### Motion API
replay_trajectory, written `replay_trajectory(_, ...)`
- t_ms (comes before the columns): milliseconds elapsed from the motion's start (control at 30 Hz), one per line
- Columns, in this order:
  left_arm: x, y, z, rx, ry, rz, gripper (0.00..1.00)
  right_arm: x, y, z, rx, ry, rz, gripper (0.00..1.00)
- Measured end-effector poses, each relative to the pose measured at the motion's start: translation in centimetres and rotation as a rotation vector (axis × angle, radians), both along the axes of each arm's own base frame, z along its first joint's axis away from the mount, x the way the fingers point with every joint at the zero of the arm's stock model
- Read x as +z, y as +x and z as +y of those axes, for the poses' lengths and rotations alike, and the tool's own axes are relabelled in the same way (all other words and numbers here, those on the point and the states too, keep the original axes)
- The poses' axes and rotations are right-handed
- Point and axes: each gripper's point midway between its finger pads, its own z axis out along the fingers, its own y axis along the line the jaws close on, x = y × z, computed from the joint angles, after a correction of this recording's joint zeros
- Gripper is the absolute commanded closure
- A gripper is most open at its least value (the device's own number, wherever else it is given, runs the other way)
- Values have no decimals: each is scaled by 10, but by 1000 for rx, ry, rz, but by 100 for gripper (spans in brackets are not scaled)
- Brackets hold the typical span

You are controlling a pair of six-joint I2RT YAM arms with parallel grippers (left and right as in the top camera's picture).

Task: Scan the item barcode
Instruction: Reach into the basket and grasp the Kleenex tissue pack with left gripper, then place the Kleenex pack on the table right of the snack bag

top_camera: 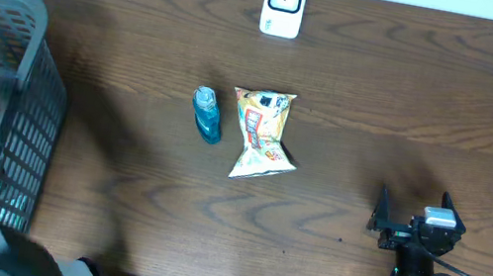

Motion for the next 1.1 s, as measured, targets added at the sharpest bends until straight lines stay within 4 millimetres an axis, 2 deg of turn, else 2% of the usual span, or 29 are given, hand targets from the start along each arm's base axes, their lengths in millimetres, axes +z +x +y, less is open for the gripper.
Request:
replay_trajectory(67,58,3,2,-1,106,-127,50,0,0,0,0,0,1,1)
replay_trajectory(133,114,1,-4,-12,203,-258,50,0,0,0,0,0,1,1)
replay_trajectory(167,135,-1,-9,-22,240,-312,50,0,0,0,0,0,1,1)
replay_trajectory(200,163,-2,-19,-45,289,-390,50,0,0,0,0,0,1,1)
replay_trajectory(267,198,0,-44,-111,336,-501,50,0,0,0,0,0,1,1)
replay_trajectory(367,226,12,-92,-260,341,-616,50,0,0,0,0,0,1,1)
replay_trajectory(400,229,15,-103,-298,335,-634,50,0,0,0,0,0,1,1)
replay_trajectory(467,232,31,-144,-434,290,-676,50,0,0,0,-1,0,1,1)
replay_trajectory(533,229,50,-185,-569,240,-693,50,0,0,0,0,0,1,1)
replay_trajectory(600,217,73,-236,-730,187,-684,50,0,0,0,-2,0,0,1)
replay_trajectory(700,185,103,-305,-925,156,-616,50,0,0,0,0,0,1,1)
replay_trajectory(767,155,116,-355,-1056,144,-551,50,0,0,0,0,0,1,1)
replay_trajectory(867,109,126,-417,-1215,144,-459,50,0,0,0,0,0,1,1)
replay_trajectory(967,57,126,-475,-1352,137,-361,49,0,0,0,0,0,1,1)
replay_trajectory(1100,-14,116,-533,-1490,136,-237,47,0,0,0,0,0,1,1)
